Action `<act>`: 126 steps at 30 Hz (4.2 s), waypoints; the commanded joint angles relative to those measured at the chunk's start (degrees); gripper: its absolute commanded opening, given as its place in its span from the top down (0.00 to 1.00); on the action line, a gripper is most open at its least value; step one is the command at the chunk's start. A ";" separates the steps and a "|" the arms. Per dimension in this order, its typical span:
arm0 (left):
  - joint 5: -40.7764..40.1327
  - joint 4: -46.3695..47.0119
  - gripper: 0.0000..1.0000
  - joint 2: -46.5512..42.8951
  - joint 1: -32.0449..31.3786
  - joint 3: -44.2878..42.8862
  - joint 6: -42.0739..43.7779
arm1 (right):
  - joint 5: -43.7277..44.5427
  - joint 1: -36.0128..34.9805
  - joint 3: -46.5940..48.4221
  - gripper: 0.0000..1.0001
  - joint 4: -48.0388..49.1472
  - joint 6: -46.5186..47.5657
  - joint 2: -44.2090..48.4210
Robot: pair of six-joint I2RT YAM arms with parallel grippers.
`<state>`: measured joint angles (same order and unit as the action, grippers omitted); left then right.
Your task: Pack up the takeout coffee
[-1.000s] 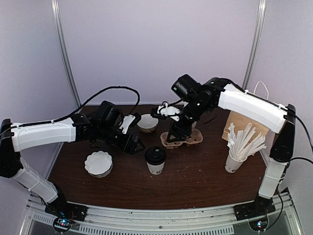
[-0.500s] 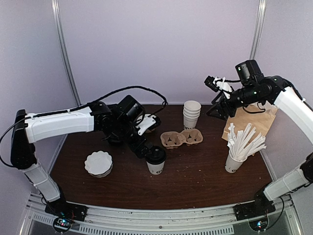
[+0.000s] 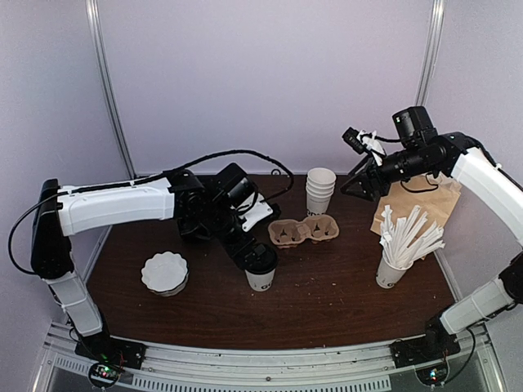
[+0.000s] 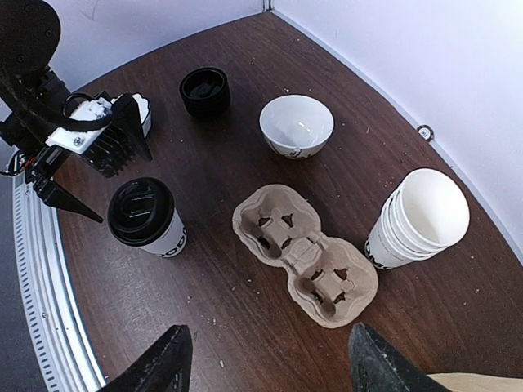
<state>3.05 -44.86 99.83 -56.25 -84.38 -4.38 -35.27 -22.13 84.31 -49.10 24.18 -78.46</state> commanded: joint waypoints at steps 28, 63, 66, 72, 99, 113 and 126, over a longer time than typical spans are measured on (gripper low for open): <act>1.59 -3.99 0.16 6.89 -0.43 -5.92 0.52 | -1.52 0.16 -3.59 0.31 2.26 -0.28 1.11; -0.30 -4.97 0.04 3.85 -0.15 -5.70 0.96 | -1.25 0.40 -4.89 0.31 2.27 -0.08 2.69; 0.66 -4.34 0.03 4.48 -0.23 -5.42 0.71 | -1.21 0.42 -5.13 0.31 2.26 0.01 2.85; 1.80 -3.32 0.04 5.53 -0.26 -5.92 0.60 | -1.21 0.51 -5.67 0.31 2.61 0.07 2.97; -3.88 -6.20 0.27 4.63 0.05 -7.64 3.12 | -0.94 0.60 -5.97 0.31 2.90 0.16 2.23; -4.89 -7.08 0.27 4.53 14.28 -12.03 6.57 | -0.43 0.68 -6.54 0.31 3.15 0.16 2.78; -6.24 -6.18 0.27 13.77 22.93 -20.97 4.76 | -0.34 0.77 -7.58 0.31 4.03 0.25 3.91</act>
<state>-1.78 -52.14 112.25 -34.17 -103.53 0.75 -36.12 -21.82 78.08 -46.46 24.08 -76.93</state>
